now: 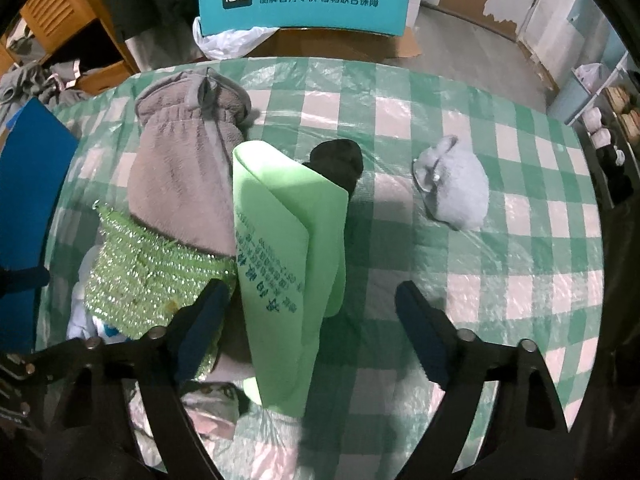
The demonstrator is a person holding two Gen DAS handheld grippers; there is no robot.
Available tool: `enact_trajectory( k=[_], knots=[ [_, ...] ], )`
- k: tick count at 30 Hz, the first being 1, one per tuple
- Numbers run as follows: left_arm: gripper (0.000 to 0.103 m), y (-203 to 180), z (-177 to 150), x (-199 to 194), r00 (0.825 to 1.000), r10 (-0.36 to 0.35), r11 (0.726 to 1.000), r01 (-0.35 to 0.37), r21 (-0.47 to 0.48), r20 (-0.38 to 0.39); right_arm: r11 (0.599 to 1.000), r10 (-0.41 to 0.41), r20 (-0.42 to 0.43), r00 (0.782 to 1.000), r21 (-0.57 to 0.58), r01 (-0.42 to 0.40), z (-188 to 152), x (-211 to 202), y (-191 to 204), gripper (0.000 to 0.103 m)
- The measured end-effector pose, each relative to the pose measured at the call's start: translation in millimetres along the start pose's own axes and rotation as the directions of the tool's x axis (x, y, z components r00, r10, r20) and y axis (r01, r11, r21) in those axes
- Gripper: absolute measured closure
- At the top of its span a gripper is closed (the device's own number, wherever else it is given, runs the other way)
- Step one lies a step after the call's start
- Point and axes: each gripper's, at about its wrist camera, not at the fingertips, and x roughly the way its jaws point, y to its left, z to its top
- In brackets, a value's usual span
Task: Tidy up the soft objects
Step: 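Lower the left tool to the pale blue rolled sock while the right tool lowers to the light green sheet, then close the left tool on the pale blue sock while the right tool grips the light green sheet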
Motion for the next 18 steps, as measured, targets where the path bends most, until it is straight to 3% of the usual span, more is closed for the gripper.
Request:
enact_trajectory(
  k=[3, 6, 9, 11, 13, 18],
  knots=[
    [0.004, 2, 1, 3, 1.000, 0.001, 1.000, -0.001, -0.001, -0.001, 1.000, 0.001, -0.004, 1.000, -0.005, -0.001, 1, 3, 2, 0.025],
    [0.014, 4, 2, 6, 1.000, -0.002, 1.000, 0.002, -0.003, -0.006, 1.000, 0.010, -0.008, 1.000, -0.009, -0.010, 2, 3, 3, 0.034],
    [0.022, 7, 2, 11, 0.999, -0.028, 1.000, 0.028, -0.010, -0.018, 1.000, 0.015, -0.017, 1.000, -0.012, -0.015, 2, 5, 4, 0.051],
    [0.030, 7, 2, 12, 0.998, -0.057, 0.998, 0.056, -0.013, -0.020, 1.000, 0.022, -0.020, 1.000, -0.009, -0.022, 3, 5, 4, 0.069],
    [0.040, 6, 1, 11, 0.997, -0.079, 0.997, 0.079, -0.005, -0.014, 0.999, 0.033, -0.014, 0.999, -0.001, -0.033, 2, 3, 2, 0.077],
    [0.058, -1, 2, 7, 0.996, -0.087, 0.996, 0.087, 0.019, 0.007, 0.999, 0.033, -0.015, 0.999, 0.013, -0.033, -1, 0, -4, 0.085]
  ],
)
